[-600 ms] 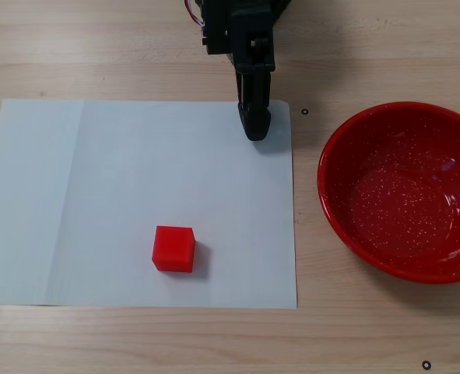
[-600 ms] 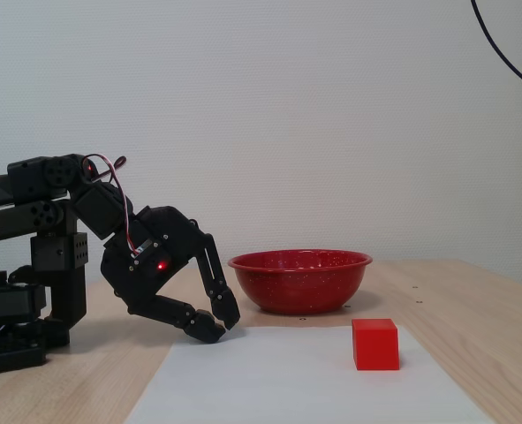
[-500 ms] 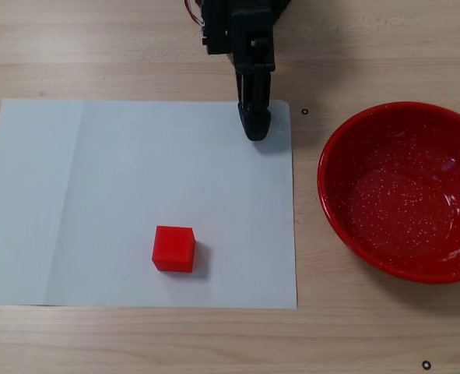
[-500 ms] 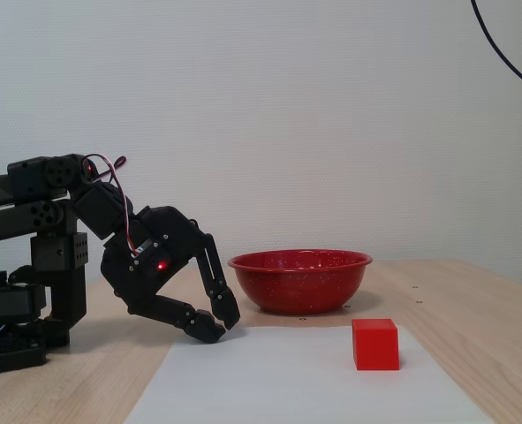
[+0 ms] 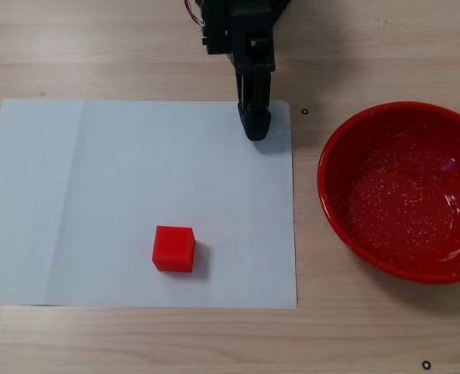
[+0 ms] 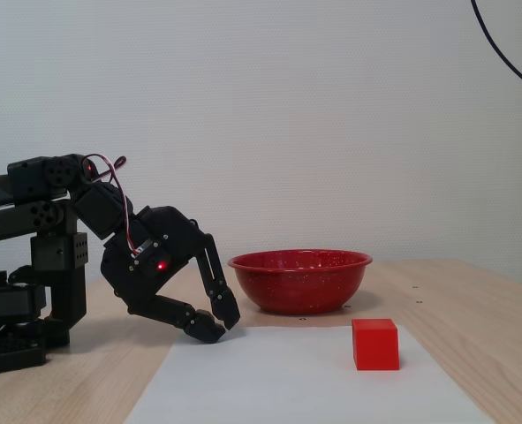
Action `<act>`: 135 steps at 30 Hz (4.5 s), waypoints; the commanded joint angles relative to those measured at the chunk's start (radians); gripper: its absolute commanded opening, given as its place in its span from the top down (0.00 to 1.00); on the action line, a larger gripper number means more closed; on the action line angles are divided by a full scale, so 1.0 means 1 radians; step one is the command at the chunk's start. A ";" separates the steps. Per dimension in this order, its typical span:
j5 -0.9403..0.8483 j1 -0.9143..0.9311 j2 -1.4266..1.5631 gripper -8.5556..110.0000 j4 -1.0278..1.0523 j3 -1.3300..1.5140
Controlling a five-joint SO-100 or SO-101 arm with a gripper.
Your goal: Grasp the red cube and put it in the red bowl.
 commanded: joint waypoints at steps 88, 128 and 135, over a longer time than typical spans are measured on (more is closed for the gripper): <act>0.066 -0.295 -1.643 0.93 0.729 -2.048; 0.021 -0.224 -2.359 0.46 0.785 -2.873; 0.025 -0.218 -2.427 0.45 0.787 -2.942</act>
